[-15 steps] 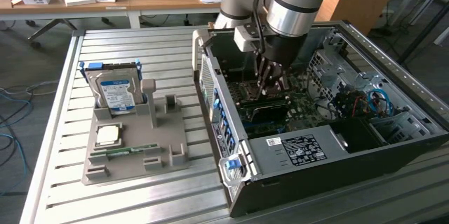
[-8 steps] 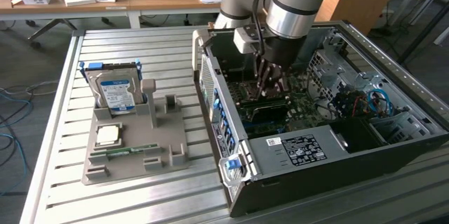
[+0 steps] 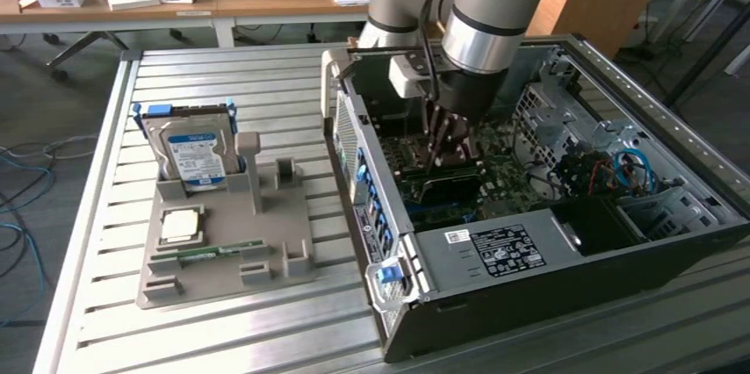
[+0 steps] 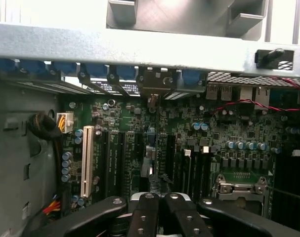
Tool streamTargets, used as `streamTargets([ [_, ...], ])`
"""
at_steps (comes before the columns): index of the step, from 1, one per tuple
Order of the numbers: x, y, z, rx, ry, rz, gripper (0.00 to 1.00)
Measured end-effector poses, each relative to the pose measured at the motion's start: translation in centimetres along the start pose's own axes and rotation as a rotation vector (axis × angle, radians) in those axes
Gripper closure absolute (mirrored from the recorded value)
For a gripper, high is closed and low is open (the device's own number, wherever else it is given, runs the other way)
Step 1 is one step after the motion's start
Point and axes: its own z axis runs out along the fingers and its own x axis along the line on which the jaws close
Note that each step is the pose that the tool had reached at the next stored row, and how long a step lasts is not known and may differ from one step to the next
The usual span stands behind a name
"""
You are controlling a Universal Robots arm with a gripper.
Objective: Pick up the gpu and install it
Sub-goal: 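Press down on the gpu until it lock into place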
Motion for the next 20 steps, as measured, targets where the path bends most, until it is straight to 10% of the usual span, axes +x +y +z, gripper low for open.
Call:
streamTargets([
  [20, -0.23, -0.03, 1.06, 0.0000, -0.0001, 0.000, 0.89],
])
